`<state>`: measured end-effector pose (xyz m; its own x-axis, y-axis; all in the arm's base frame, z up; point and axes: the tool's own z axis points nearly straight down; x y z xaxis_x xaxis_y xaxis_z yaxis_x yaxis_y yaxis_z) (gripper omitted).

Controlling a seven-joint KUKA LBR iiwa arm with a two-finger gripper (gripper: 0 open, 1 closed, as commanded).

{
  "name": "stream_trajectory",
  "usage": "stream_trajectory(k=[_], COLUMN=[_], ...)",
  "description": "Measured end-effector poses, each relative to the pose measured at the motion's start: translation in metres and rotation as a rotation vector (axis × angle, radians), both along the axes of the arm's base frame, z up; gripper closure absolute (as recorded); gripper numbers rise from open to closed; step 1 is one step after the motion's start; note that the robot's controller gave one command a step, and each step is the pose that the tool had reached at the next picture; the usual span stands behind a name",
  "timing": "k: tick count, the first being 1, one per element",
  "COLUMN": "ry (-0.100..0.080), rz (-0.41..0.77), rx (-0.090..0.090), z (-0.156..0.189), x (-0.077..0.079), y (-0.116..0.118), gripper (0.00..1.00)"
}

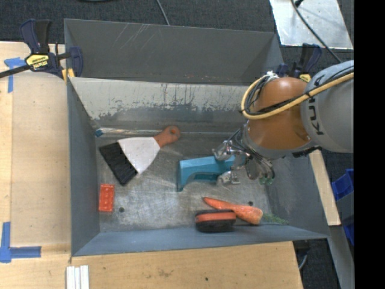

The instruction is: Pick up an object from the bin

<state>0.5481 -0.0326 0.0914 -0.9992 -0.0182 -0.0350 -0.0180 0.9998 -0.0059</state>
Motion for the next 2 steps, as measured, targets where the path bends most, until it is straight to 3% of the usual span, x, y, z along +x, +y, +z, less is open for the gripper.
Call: stream_trajectory(k=[1,2], ry=[0.024,0.036], rz=[0.079,0.291], rx=[0.0,0.0], z=[0.001,0.147], x=[0.012,0.013], y=[-0.003,0.013], gripper=[1.0,1.0])
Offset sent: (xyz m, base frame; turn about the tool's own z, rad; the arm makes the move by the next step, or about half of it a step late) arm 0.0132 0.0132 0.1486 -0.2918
